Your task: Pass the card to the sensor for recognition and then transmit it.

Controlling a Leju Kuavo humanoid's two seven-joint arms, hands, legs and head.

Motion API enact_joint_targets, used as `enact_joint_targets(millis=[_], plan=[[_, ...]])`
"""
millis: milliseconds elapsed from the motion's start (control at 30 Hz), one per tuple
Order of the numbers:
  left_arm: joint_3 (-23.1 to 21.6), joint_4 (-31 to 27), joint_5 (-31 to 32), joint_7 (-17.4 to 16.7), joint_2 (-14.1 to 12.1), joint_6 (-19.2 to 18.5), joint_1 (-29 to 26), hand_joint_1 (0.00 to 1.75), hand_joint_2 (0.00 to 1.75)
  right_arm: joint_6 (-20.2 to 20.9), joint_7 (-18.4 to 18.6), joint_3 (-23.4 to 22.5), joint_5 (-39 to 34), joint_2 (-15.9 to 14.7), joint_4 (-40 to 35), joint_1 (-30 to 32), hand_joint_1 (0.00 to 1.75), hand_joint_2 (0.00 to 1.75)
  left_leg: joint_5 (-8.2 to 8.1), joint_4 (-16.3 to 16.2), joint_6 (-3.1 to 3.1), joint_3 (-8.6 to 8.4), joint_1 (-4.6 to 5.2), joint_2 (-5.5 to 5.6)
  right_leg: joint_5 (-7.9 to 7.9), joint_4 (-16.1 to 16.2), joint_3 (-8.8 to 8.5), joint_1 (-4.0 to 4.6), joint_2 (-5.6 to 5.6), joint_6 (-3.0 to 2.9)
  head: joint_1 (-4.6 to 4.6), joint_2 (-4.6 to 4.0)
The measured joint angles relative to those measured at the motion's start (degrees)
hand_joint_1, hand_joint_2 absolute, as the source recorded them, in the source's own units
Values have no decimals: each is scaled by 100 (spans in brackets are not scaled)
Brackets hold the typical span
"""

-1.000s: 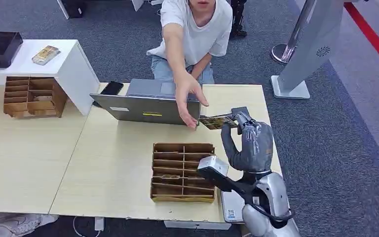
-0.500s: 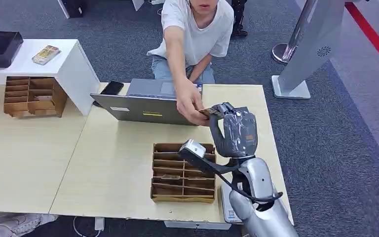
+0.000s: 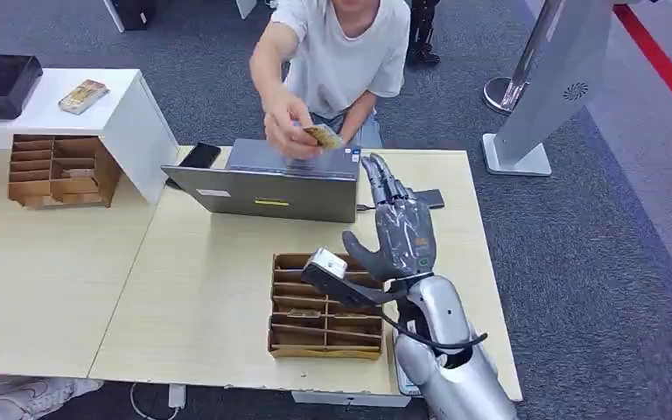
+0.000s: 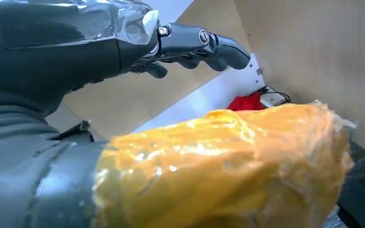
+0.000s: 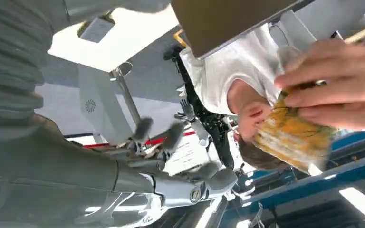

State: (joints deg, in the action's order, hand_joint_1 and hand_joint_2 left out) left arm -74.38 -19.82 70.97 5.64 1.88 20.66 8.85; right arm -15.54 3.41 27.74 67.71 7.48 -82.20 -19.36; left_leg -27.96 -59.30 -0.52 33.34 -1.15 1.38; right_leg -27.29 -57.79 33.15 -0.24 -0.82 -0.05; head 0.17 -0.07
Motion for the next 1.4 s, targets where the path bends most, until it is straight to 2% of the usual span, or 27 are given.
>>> enact_joint_targets(millis=[33,67,300,533,567,733,1067,1400], plan=[[0,-4,0,0,-2,-11,-1,0,0,0,-2,2,-2,0,9,0,0,175,0,0,0,0,0,0,0,0,0,0,0,0,-2,0],[0,-7,-7,0,-2,-11,-1,0,0,4,-11,2,-29,0,13,-1,0,0,0,0,0,0,0,0,0,0,0,0,0,0,-2,0],[-35,-55,-245,-2,-31,-112,-19,0,0,37,-252,4,-337,0,-56,39,0,0,1,0,-1,0,0,6,0,0,2,0,-1,0,-2,0],[-39,-258,-603,-109,-127,-430,-94,0,0,-18,-507,53,-614,-4,-657,374,0,0,0,1,-1,5,1,9,-3,0,6,-1,-3,-1,0,0],[-39,-295,-641,-133,-142,-457,-105,0,0,-24,-538,52,-652,-11,-739,437,0,175,0,0,-1,6,2,9,-3,0,7,-2,-3,-1,-4,0],[-70,-435,-846,-208,-195,-612,-140,0,0,-50,-662,59,-721,-68,-1062,689,0,175,0,1,-1,8,5,8,-3,0,8,-5,-4,-1,0,0],[-138,-573,-1082,-282,-249,-759,-159,0,0,24,-715,101,-647,-206,-1104,871,0,175,1,0,-1,9,6,9,-3,0,8,-6,-5,-1,-2,0],[-275,-603,-1561,-304,-271,-872,-172,0,0,63,-524,206,-89,-383,-679,929,0,175,0,0,-1,11,6,10,-3,0,9,-7,-6,-1,-2,2]])
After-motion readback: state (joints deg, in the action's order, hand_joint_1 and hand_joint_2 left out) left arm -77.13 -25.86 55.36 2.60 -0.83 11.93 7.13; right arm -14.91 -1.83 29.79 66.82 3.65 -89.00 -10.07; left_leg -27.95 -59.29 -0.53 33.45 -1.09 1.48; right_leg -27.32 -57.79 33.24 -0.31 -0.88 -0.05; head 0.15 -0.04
